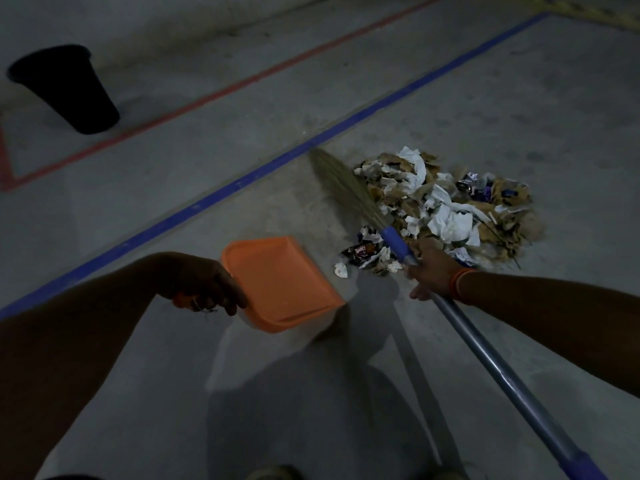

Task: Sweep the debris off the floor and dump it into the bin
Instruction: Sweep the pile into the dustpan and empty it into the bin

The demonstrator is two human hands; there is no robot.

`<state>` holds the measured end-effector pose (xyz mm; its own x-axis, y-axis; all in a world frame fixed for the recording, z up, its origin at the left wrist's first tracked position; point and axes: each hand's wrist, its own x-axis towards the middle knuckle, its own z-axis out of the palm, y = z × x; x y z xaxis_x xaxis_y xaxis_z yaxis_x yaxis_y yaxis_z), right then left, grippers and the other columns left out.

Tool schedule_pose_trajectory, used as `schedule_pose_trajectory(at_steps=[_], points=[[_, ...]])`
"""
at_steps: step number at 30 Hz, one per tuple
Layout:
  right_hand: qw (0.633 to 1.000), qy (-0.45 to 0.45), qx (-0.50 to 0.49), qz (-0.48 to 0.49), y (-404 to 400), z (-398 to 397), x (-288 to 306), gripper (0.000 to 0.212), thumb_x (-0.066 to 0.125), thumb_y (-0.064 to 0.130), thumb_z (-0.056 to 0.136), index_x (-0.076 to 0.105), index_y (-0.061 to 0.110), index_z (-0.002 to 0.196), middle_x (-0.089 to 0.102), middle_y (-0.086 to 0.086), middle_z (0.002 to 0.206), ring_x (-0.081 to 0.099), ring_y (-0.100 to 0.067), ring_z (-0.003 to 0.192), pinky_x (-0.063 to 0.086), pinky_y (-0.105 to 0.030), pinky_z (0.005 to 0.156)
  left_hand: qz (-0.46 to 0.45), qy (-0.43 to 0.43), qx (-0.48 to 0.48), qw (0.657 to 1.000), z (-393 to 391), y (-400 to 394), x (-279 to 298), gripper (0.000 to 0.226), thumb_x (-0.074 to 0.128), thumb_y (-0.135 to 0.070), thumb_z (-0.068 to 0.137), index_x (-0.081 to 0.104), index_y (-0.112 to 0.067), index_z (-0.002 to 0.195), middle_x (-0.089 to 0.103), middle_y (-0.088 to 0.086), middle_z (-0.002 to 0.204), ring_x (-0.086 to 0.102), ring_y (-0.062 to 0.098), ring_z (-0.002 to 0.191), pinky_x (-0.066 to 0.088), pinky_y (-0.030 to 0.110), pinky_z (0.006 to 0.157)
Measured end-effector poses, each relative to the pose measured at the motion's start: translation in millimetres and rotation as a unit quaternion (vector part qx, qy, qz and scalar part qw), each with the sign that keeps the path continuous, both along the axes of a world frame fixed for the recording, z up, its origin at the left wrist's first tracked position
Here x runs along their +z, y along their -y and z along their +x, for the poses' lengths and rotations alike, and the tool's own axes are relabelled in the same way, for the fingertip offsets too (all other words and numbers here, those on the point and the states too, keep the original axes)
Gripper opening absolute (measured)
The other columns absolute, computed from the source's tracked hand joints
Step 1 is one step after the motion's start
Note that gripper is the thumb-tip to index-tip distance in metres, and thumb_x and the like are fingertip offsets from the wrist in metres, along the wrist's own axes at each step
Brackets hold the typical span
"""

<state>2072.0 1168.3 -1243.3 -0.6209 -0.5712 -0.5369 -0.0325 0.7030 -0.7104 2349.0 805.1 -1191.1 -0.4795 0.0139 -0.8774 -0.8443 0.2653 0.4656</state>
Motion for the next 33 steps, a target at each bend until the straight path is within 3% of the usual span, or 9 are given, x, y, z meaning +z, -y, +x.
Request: schedule_pose_trajectory(at_steps=[4, 10, 13, 16, 20, 24, 28, 33], points=[[0.999, -0.029, 0.037, 0.027, -1.0, -1.9, -1.7, 0.059, 0.055, 0.010, 0.094, 0.027, 0.031, 0.142, 0.055, -0.017, 0.112, 0.073, -0.031, 0.064, 0.058, -0.038, 0.051, 0.003, -0.002, 0.010, 1.000, -2.4, 1.7, -4.2, 0.035, 0.054, 0.008, 0.094, 0.080, -0.014, 0.101, 0.074, 0.010, 0.094, 0.052, 0.010, 0.051, 0.039, 0.022, 0.046], [0.997, -0.054, 0.040, 0.036, -2.4, 1.1, 0.0, 0.057, 0.062, 0.003, 0.083, 0.032, 0.038, 0.117, 0.057, -0.018, 0.100, 0.069, -0.034, 0.065, 0.059, -0.052, 0.052, -0.003, 0.012, -0.017, 1.000, -6.6, 1.8, -12.2, 0.032, 0.056, 0.005, 0.094, 0.081, -0.015, 0.101, 0.075, 0.010, 0.097, 0.054, 0.012, 0.055, 0.041, 0.024, 0.049], [0.997, -0.058, 0.026, 0.033, -1.9, 4.7, -6.2, 0.052, 0.069, 0.019, 0.086, 0.032, 0.028, 0.121, 0.060, -0.019, 0.085, 0.062, -0.029, 0.052, 0.058, -0.045, 0.049, -0.008, 0.010, -0.025, 1.000, -11.2, -0.1, -14.7, 0.034, 0.055, 0.006, 0.094, 0.081, -0.015, 0.099, 0.075, 0.010, 0.098, 0.053, 0.012, 0.055, 0.040, 0.024, 0.048], [0.997, -0.064, 0.014, 0.035, 1.4, 7.5, -10.2, 0.049, 0.063, 0.034, 0.091, 0.032, 0.025, 0.128, 0.063, -0.017, 0.077, 0.060, -0.026, 0.044, 0.055, -0.037, 0.045, 0.001, 0.000, -0.018, 1.000, -17.0, -3.8, -18.1, 0.033, 0.055, 0.006, 0.094, 0.081, -0.015, 0.098, 0.075, 0.011, 0.098, 0.053, 0.012, 0.055, 0.040, 0.023, 0.048], [0.996, -0.068, 0.043, 0.027, 6.3, 10.4, -4.4, 0.050, 0.052, 0.025, 0.098, 0.024, 0.040, 0.138, 0.062, -0.018, 0.090, 0.066, -0.030, 0.050, 0.057, -0.038, 0.046, -0.019, -0.008, -0.008, 1.000, -27.2, -13.7, -24.6, 0.016, 0.068, -0.006, 0.088, 0.080, -0.009, 0.098, 0.074, 0.014, 0.097, 0.047, 0.012, 0.050, 0.035, 0.021, 0.046], [0.995, -0.074, 0.063, 0.036, 9.7, 9.4, -2.4, 0.057, 0.045, 0.016, 0.099, 0.021, 0.046, 0.140, 0.055, -0.017, 0.107, 0.071, -0.031, 0.058, 0.061, -0.045, 0.054, -0.006, -0.051, -0.022, 0.998, -38.6, -18.9, -33.7, 0.024, 0.059, 0.006, 0.092, 0.075, -0.003, 0.108, 0.074, 0.013, 0.097, 0.051, 0.011, 0.050, 0.038, 0.020, 0.044], [0.992, -0.099, 0.074, 0.027, 8.2, 2.0, -3.4, 0.056, 0.051, 0.007, 0.092, 0.032, 0.042, 0.131, 0.054, -0.020, 0.112, 0.069, -0.035, 0.075, 0.062, -0.045, 0.061, -0.002, -0.032, -0.003, 0.999, -50.3, -23.4, -35.9, 0.027, 0.057, 0.010, 0.091, 0.078, -0.005, 0.098, 0.073, 0.010, 0.086, 0.051, 0.010, 0.047, 0.039, 0.019, 0.043], [0.990, -0.118, 0.083, -0.006, -4.0, 3.1, 0.4, 0.037, 0.057, 0.013, 0.092, 0.036, 0.032, 0.115, 0.053, -0.025, 0.099, 0.052, -0.030, 0.058, 0.051, -0.035, 0.047, 0.012, -0.011, 0.024, 1.000, -47.2, -16.9, -32.2, 0.023, 0.057, 0.011, 0.090, 0.076, 0.000, 0.095, 0.071, 0.013, 0.079, 0.044, 0.011, 0.042, 0.036, 0.017, 0.043]])
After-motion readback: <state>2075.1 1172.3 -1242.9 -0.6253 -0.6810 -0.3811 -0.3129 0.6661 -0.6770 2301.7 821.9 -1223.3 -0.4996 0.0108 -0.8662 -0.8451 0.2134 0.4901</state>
